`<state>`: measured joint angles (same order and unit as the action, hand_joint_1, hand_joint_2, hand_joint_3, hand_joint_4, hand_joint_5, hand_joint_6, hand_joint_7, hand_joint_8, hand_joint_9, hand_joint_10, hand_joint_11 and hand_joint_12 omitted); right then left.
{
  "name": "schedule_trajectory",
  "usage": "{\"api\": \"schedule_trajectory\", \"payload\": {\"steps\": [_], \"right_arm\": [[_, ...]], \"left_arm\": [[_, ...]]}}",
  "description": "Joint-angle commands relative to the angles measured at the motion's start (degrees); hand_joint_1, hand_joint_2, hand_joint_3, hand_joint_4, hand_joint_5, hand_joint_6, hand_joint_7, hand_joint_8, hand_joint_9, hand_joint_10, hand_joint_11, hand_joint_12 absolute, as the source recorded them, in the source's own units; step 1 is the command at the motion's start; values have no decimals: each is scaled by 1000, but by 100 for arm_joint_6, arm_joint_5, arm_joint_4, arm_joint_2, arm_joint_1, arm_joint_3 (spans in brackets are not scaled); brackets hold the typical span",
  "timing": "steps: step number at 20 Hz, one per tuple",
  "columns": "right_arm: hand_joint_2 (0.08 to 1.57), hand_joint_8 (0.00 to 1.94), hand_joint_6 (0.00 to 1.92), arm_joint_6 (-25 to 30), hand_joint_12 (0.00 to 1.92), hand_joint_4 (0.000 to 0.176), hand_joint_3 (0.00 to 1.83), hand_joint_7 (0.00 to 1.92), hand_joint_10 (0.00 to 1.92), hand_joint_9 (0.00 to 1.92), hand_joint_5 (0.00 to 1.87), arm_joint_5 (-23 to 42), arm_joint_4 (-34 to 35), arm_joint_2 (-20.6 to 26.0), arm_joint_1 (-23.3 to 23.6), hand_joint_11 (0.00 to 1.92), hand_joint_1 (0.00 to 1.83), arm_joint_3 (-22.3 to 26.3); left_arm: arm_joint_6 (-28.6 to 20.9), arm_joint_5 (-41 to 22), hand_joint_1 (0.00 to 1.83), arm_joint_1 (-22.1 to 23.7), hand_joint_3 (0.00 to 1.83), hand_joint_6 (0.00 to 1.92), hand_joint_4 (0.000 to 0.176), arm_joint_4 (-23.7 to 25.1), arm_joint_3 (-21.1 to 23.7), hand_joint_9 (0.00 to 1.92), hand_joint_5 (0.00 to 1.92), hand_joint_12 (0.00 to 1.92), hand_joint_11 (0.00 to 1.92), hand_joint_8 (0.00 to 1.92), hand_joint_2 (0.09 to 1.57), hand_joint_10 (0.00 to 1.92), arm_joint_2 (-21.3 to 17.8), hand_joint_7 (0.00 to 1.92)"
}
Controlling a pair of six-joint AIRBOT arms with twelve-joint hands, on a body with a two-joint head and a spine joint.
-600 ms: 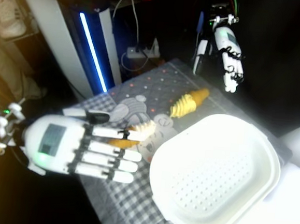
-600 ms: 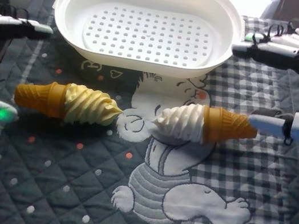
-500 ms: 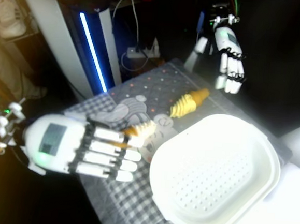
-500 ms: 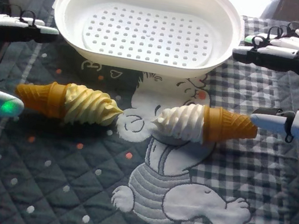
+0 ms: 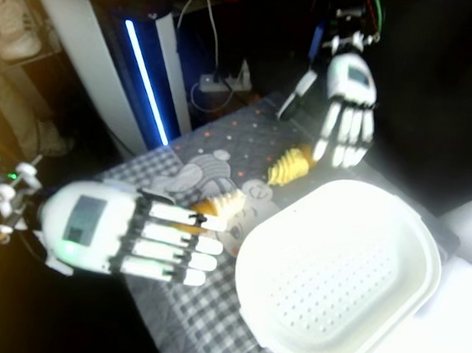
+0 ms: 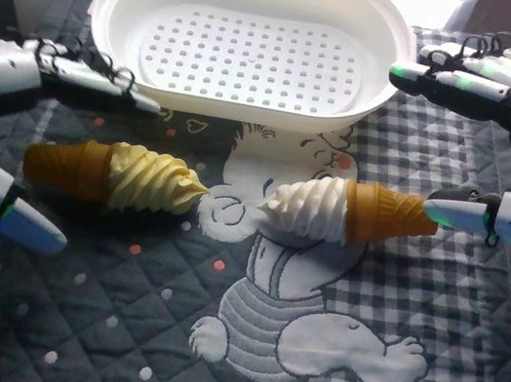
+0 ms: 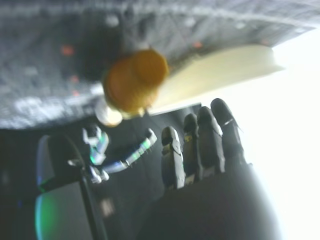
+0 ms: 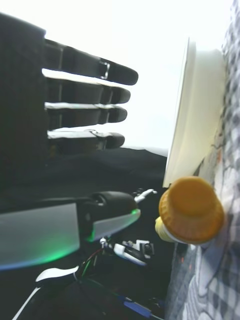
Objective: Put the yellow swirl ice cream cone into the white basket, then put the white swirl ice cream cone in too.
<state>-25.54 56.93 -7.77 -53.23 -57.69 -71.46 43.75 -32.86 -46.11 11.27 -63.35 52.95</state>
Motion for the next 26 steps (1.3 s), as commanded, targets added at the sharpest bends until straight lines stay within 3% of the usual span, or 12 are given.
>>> {"api": "schedule_trajectory", "payload": {"steps": [1, 3, 6, 10, 11, 12, 14, 15, 17, 20, 23, 26], "right_arm": [[1053, 0, 0, 35, 418, 158, 0, 41, 0, 67, 140, 770, 169, 8, 52, 0, 737, -13], [1053, 0, 1, 35, 343, 174, 0, 32, 0, 49, 132, 779, 169, 8, 52, 0, 775, -15], [1054, 5, 3, 35, 281, 176, 0, 19, 10, 48, 128, 775, 169, 6, 52, 30, 742, -17], [1060, 0, 1, 35, 321, 161, 2, 58, 0, 72, 169, 775, 169, 6, 52, 22, 763, -18], [1059, 3, 4, 35, 334, 150, 2, 66, 3, 78, 179, 775, 169, 6, 52, 31, 771, -18], [1062, 0, 1, 35, 408, 150, 0, 73, 0, 85, 181, 775, 169, 6, 52, 7, 769, -19], [1063, 0, 0, 35, 429, 146, 0, 75, 0, 89, 175, 775, 170, 6, 52, 0, 754, -19], [1067, 0, 0, 35, 431, 150, 1, 74, 1, 90, 176, 775, 170, 5, 52, 0, 757, -18], [1071, 0, 1, 35, 433, 155, 2, 71, 3, 97, 171, 775, 171, 4, 52, 9, 740, -16], [1076, 2, 1, 35, 446, 150, 3, 76, 5, 106, 174, 775, 174, 4, 52, 18, 753, -17], [1078, 4, 2, 35, 448, 156, 1, 84, 4, 109, 178, 774, 176, 4, 52, 2, 785, -17], [1087, 2, 2, 35, 400, 166, 2, 84, 2, 88, 189, 774, 195, 5, 52, 0, 796, -18]], "left_arm": [[4, -365, 838, 90, 0, 2, 120, -60, -45, 444, 401, 815, 132, 4, 731, 15, 38, 398], [141, -134, 821, 193, 5, 2, 138, -19, -111, 425, 378, 789, 72, 0, 747, 1, 161, 372], [635, 257, 829, 403, 0, 5, 120, 0, -167, 449, 407, 862, 119, 7, 777, 12, 359, 411], [754, 490, 848, 594, 1, 2, 55, -20, -372, 683, 570, 1162, 239, 4, 779, 21, 612, 621], [754, 516, 876, 626, 1, 4, 14, -20, -402, 740, 630, 1154, 269, 10, 795, 30, 643, 686], [754, 530, 930, 636, 0, 5, 0, -21, -419, 811, 694, 1147, 352, 16, 796, 44, 681, 763], [754, 533, 1042, 636, 8, 14, 0, -93, -471, 930, 900, 1380, 483, 37, 959, 367, 746, 991], [754, 504, 1203, 634, 11, 618, 0, -185, -524, 860, 967, 1463, 544, 913, 1078, 795, 803, 1000], [754, 449, 1172, 642, 3, 891, 0, -338, -622, 899, 1015, 1784, 870, 1402, 1095, 1631, 899, 795], [766, 284, 1184, 642, 0, 822, 0, -550, -689, 994, 1067, 1832, 1038, 1360, 1074, 1664, 931, 810], [765, -149, 1185, 668, 0, 832, 0, -673, -529, 964, 1060, 1919, 1046, 1676, 1075, 1904, 690, 683], [488, -886, 1274, 750, 0, 301, 0, -551, -264, 1106, 1228, 1644, 1117, 1291, 1087, 1407, 337, 950]]}}
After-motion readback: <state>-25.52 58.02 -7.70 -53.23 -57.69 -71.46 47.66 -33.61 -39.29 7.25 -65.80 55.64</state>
